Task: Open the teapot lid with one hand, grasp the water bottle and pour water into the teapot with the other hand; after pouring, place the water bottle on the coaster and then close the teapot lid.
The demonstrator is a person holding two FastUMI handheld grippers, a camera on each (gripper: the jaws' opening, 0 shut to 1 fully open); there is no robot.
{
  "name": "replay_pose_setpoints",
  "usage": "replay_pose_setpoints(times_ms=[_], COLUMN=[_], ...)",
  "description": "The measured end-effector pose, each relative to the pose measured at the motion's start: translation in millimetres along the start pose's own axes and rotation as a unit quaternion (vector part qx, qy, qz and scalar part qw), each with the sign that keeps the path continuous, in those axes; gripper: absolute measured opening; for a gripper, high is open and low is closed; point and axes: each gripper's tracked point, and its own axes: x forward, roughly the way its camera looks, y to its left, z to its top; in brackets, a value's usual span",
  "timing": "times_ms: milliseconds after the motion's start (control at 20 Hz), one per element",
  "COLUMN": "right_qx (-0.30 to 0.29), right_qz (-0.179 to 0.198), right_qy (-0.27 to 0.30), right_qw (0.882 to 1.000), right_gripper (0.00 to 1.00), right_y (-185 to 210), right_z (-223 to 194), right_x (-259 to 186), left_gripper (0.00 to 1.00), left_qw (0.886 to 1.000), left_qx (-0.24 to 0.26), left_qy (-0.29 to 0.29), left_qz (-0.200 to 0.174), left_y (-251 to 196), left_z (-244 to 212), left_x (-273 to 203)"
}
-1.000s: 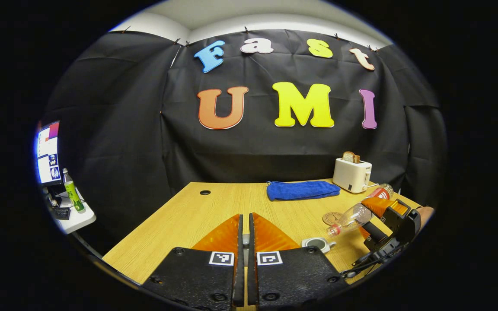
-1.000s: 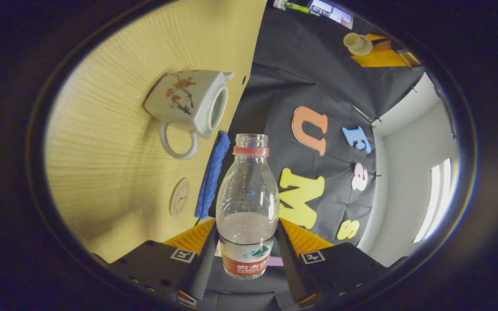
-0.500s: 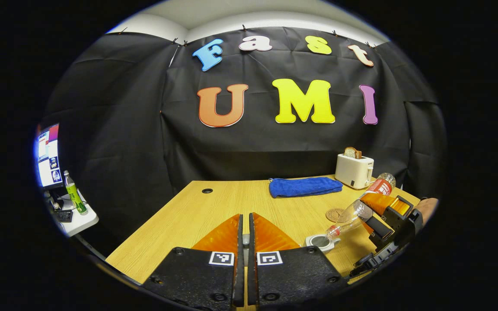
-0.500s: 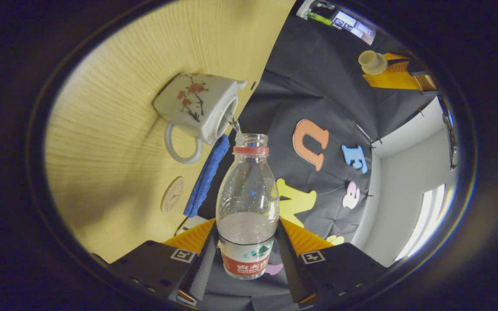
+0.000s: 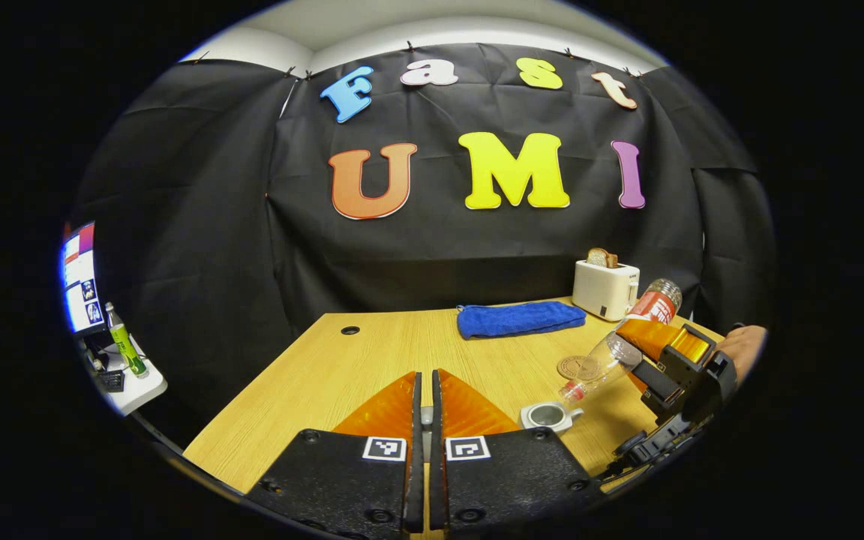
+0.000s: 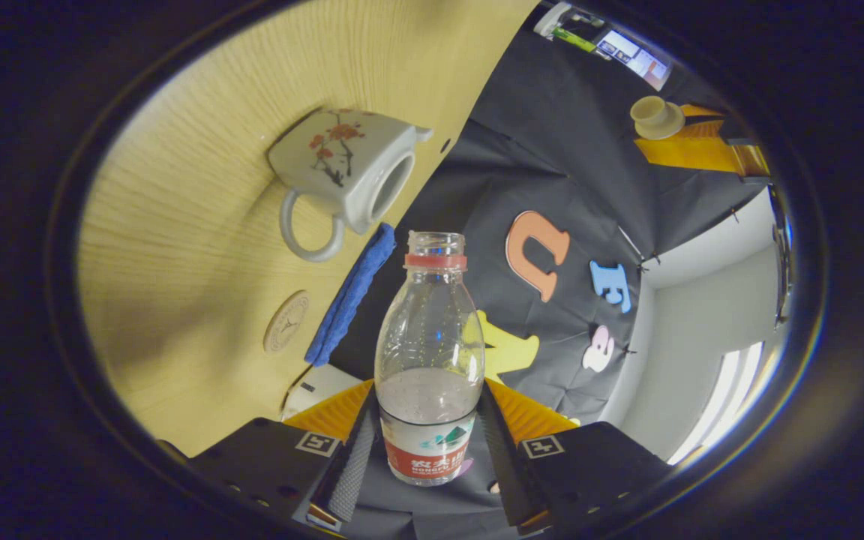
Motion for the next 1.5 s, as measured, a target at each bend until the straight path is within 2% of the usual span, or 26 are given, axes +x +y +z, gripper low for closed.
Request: replay_pose_setpoints(times_ms=[250,400,550,750,850,900,1150,1350,1500], right_qx=[-0.020,-0.038,-0.041,-0.058,-0.061,-0.064,-0.063,-0.039,0.021], right_qz=[-0.017,-0.032,-0.036,-0.047,-0.049,-0.051,-0.061,-0.056,-0.039], right_qy=[-0.001,0.001,0.000,-0.003,-0.004,-0.002,0.001,-0.002,0.004], right_qw=[1.000,0.999,0.999,0.997,0.997,0.997,0.996,0.998,0.999], right_gripper=[0.75,0.72,0.75,0.72,0.75,0.72,0.72,0.75,0.72], right_y=[-10,-21,-24,-30,-30,-31,-32,-23,-8], right_z=[0,-1,1,5,5,5,4,7,4], right_x=[0,1,4,3,3,3,3,0,-1], left_gripper=[0.05,0.05,0.05,0.05,0.05,0.05,0.05,0.05,0.05], left_qw=[1.000,1.000,1.000,1.000,1.000,1.000,1.000,1.000,1.000], left_qx=[-0.001,-0.005,-0.006,-0.002,0.000,0.001,0.010,0.012,0.004], left_qy=[-0.001,-0.002,0.003,0.006,0.005,0.005,0.007,0.007,0.007], left_qz=[-0.003,-0.001,0.000,0.002,0.001,0.001,0.003,0.008,0.011], left_y=[-1,3,4,5,3,2,-2,-4,-4], left_z=[2,2,-1,-3,-2,-3,-5,-5,-5], left_x=[-1,-2,0,1,1,0,4,7,8])
